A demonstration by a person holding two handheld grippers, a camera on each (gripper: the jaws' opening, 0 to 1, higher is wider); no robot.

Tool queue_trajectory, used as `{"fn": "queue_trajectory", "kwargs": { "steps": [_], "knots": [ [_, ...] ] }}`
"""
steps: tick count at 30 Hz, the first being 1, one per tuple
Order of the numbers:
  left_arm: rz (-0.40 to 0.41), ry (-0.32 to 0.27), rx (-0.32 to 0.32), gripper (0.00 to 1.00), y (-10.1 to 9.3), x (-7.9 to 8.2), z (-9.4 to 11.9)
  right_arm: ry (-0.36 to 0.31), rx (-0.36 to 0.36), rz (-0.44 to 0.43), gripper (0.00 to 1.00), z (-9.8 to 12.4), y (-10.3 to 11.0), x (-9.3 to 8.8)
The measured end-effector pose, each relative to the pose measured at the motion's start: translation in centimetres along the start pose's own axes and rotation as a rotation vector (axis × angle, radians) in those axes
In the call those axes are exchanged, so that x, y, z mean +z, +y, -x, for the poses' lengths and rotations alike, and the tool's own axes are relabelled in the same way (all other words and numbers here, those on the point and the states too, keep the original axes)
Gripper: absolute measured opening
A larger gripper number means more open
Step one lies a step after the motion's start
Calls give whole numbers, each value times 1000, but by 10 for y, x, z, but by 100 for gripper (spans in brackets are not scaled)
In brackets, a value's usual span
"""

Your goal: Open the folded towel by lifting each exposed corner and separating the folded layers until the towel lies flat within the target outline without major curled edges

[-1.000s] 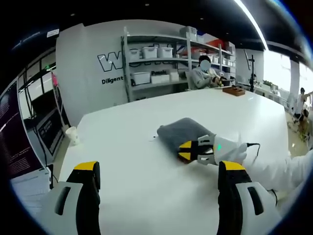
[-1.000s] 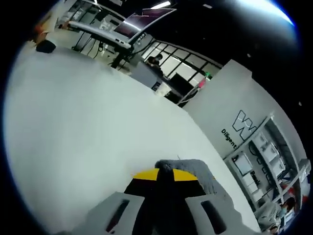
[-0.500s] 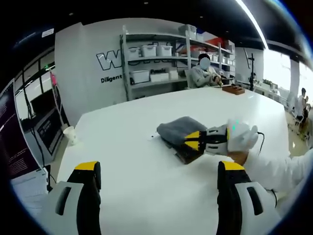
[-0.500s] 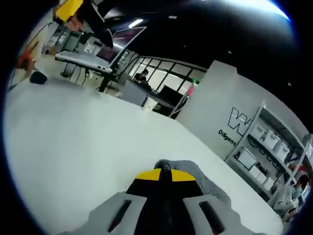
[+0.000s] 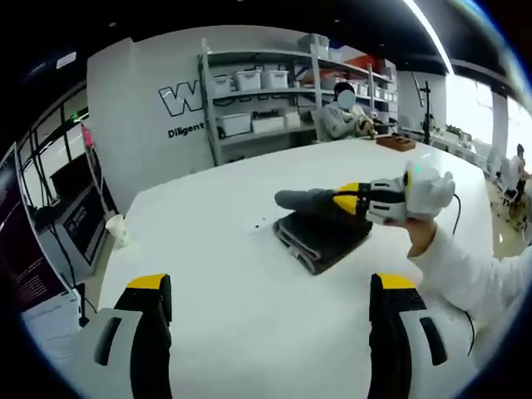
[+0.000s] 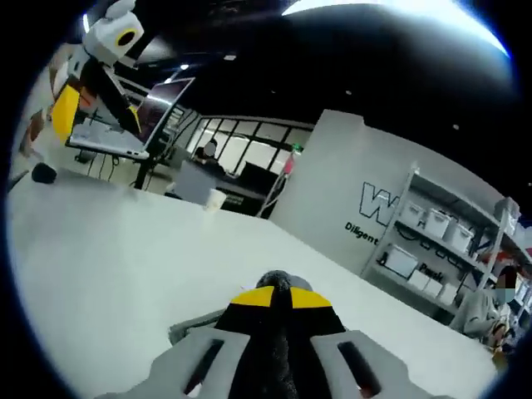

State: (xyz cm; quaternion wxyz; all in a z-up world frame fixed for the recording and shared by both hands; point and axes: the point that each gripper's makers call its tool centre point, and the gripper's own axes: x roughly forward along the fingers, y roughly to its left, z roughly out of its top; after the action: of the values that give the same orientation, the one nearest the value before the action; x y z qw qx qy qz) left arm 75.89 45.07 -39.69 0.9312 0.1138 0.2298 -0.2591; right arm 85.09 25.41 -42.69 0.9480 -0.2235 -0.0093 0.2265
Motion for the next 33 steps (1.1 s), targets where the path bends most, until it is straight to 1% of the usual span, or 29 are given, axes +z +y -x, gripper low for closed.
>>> {"fn": "queue_trajectory", "kwargs": {
  "steps": [1, 6, 8, 15, 21, 27, 33],
  "knots": [
    [1, 2, 3, 97, 1, 0, 0, -1, -6, -5, 0, 1, -3, 0],
    [10, 3, 10, 97, 4, -1, 0, -6, -69, -59, 0, 11, -32, -2],
    [12, 8, 13, 97, 5, -2, -1, -5, -88, -67, 0, 14, -40, -3],
    [9, 14, 8, 97, 2, -2, -3, -13, -164, -130, 0, 30, -74, -7],
    [3, 18, 5, 97, 0, -2, -5, -11, -230, -174, 0, 43, -102, -14],
    [-2, 23, -6, 97, -2, -1, -7, -6, -288, -214, 0, 57, -123, -23],
    [-1, 20, -4, 97, -3, -2, -6, 4, -335, -251, 0, 68, -137, -31]
  ]
}}
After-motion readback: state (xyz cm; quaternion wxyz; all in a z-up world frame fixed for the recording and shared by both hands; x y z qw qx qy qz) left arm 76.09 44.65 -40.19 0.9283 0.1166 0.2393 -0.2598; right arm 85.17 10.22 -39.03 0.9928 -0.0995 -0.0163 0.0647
